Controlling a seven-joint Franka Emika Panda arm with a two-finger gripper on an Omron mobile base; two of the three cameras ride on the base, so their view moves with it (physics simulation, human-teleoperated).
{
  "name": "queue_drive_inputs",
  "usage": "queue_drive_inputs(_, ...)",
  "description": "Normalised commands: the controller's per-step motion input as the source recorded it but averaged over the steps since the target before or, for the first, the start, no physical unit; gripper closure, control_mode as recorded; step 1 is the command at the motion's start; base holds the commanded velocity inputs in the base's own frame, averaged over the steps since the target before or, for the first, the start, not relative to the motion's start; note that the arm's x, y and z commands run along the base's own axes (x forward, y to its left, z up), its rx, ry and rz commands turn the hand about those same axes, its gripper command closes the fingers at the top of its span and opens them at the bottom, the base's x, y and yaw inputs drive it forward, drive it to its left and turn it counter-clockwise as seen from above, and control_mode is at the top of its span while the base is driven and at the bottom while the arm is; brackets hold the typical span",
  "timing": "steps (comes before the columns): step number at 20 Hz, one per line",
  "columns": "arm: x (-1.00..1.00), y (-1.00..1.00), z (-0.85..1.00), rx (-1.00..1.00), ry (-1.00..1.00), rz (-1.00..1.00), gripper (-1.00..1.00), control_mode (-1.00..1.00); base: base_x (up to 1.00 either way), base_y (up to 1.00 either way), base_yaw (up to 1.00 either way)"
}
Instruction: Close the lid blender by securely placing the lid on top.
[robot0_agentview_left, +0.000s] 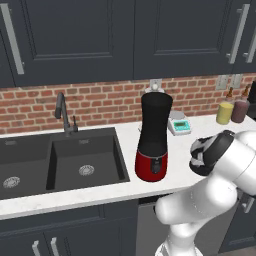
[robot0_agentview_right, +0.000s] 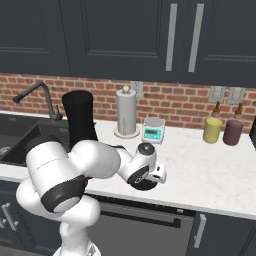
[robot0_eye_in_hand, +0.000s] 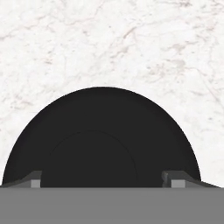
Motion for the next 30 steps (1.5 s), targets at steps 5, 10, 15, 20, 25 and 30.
queue_drive_inputs(5,0.06,0.00,-0.42,0.00,0.00,0.00,1.00,-1.00,0.00,0.00,0.00)
queue_drive_inputs(10,0.00,0.00,-0.51,0.00,0.00,0.00,1.00,-1.00,0.00,0.00,0.00)
queue_drive_inputs(15,0.00,0.09,-0.37,0.00,0.00,0.00,1.00,-1.00,0.00,0.00,0.00)
queue_drive_inputs(20,0.00,0.07,-0.23,0.00,0.00,0.00,1.00,-1.00,0.00,0.00,0.00)
queue_drive_inputs(25,0.00,0.05,-0.29,0.00,0.00,0.00,1.00,-1.00,0.00,0.00,0.00)
queue_drive_inputs(30,0.00,0.00,-0.25,0.00,0.01,0.00,1.00,-1.00,0.00,0.00,0.00)
